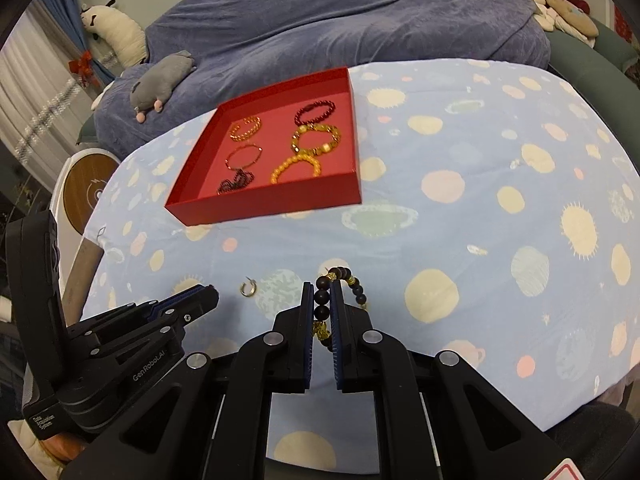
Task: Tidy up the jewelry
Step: 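Carry the gold ring and dark bead bracelet over the red box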
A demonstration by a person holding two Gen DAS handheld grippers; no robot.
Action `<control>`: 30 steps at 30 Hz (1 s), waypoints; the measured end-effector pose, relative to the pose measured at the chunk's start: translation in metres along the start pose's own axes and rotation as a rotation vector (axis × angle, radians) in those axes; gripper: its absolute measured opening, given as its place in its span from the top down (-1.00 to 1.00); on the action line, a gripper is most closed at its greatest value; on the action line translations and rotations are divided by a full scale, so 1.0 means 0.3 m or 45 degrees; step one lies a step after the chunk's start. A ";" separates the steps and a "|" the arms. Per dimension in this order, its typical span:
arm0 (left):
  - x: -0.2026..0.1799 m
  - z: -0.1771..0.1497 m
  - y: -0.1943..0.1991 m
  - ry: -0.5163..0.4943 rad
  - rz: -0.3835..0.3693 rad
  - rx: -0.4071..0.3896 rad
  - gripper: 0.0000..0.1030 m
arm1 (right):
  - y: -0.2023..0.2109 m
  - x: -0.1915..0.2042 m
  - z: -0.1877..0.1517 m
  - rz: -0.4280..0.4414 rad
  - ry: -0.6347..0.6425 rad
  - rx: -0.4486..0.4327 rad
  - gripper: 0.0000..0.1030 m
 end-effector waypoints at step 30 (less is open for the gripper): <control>0.224 0.704 -0.236 0.001 0.067 -0.014 0.85 | -0.458 0.197 0.677 0.112 0.060 0.067 0.83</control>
Point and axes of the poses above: each gripper's, at about its wrist camera, not at the fingertips, and y roughly against the way its jaws point, x to its left, z to its top, the point moved 2 cm from there along -y, roughly the way its jaws point, and after that the axes turned 8 degrees about x, right-handed, at the moved point
